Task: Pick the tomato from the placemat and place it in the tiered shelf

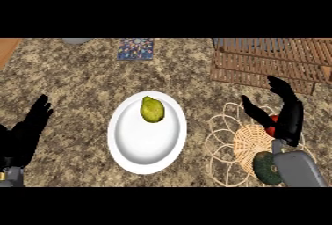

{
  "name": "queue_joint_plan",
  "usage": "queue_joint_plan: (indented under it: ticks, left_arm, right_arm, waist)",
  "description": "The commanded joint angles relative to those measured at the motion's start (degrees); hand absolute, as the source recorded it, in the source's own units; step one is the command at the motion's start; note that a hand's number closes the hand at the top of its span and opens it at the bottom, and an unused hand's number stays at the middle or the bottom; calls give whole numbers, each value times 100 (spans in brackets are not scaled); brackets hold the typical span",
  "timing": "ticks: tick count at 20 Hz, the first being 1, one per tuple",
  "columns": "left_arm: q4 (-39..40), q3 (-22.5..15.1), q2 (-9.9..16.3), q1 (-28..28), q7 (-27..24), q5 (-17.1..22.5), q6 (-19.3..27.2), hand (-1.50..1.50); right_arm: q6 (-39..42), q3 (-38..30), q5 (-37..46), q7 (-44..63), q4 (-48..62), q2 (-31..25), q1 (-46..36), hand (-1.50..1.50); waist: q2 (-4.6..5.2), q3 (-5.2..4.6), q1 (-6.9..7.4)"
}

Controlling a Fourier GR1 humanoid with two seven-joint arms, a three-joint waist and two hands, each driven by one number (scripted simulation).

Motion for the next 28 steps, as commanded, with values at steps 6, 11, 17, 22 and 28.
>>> queue_joint_plan:
  ticks: [6,11,17,22,28]
  left_arm:
    - [-64,155,176,261,122,181,-306,0]
    - [-75,46,29,292,94,84,-218,0]
    - [12,-18,-158,323,-65,18,-168,0]
    - [71,-84,-270,92,7,-145,-36,0]
    - [130,218,-10,99,-3,78,-415,0]
  right_arm:
    - [428,563,2752,3285,-368,-587,63,-150]
    - [2494,875,3043,4939,-1046,-942,-158,-150]
    - [4900,1317,2302,5852,-1155,-1097,-543,-150]
    - [6050,1292,1929,6443,-1563,-1192,-772,-150]
    - [6323,1000,1706,6163,-1201,-1502,-690,-150]
  waist:
    - [-67,-43,26]
    - [-85,-44,-3]
    - [-35,-29,110]
    - [-20,-10,30]
    - [-4,-1,65]
